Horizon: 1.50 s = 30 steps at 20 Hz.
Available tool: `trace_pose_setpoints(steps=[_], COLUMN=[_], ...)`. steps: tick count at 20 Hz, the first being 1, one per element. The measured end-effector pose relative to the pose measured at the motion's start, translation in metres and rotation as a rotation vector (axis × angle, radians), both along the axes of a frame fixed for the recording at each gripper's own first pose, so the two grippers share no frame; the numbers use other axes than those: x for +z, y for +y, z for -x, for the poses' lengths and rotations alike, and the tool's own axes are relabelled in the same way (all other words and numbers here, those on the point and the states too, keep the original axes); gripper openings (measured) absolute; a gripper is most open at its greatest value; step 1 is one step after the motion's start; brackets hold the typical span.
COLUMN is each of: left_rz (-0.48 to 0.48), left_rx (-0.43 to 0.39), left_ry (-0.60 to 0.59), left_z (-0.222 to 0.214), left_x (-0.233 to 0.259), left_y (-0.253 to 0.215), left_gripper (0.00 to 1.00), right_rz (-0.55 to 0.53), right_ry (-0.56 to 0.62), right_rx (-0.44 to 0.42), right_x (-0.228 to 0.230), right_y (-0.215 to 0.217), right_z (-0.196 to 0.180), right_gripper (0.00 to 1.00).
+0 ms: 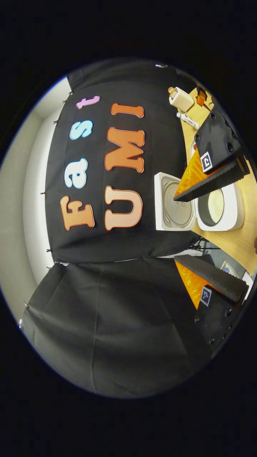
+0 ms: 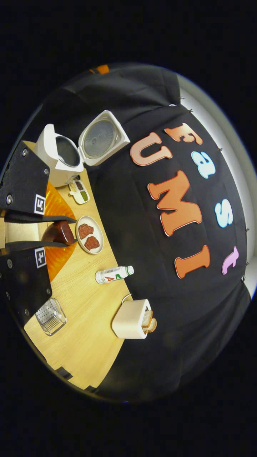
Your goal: Close the left gripper, press the button to open the rice cooker; take a wooden spoon from the chopstick holder with the right hand, scoop a spoonful of rice and pour it into the rice cooker, then put the wooden spoon back into the chopstick holder.
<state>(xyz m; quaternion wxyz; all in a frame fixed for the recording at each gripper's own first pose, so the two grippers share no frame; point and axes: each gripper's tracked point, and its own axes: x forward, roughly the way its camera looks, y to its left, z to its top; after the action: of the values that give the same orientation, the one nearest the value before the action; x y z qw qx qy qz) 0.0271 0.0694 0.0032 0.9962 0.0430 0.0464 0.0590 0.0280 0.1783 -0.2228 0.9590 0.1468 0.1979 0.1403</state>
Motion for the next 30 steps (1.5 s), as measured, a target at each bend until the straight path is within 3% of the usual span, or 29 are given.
trace_pose_setpoints(steps=[7,10,12,17,22,26,30], left_rz=[-0.011,0.001,-0.001,-0.005,0.024,0.033,0.035], left_rx=[-0.033,-0.035,-0.034,-0.02,-0.022,-0.028,-0.033], left_ry=[0.026,0.029,0.031,0.043,0.043,0.05,0.052], left_z=[-0.011,-0.015,-0.017,-0.017,-0.018,-0.018,-0.018], left_x=[-0.008,-0.012,-0.014,-0.022,-0.024,-0.027,-0.027], left_y=[-0.013,-0.014,-0.012,-0.003,-0.002,-0.005,-0.009], left_gripper=[0.99,0.99,0.99,0.99,0.99,0.99,0.99], right_rz=[0.144,0.124,0.023,-0.39,-0.61,-0.83,-0.97], right_ry=[-0.043,-0.051,-0.023,0.161,0.265,0.383,0.486], right_rx=[0.04,0.074,0.07,0.038,-0.02,-0.101,-0.193], right_x=[-0.048,-0.056,-0.055,-0.062,-0.071,-0.083,-0.102], right_y=[0.026,0.031,0.031,0.04,0.03,0.024,0.011], right_z=[0.002,0.008,0.011,0.022,0.017,0.016,0.018], right_gripper=[0.19,0.19,0.19,0.19,0.19,0.19,0.19])
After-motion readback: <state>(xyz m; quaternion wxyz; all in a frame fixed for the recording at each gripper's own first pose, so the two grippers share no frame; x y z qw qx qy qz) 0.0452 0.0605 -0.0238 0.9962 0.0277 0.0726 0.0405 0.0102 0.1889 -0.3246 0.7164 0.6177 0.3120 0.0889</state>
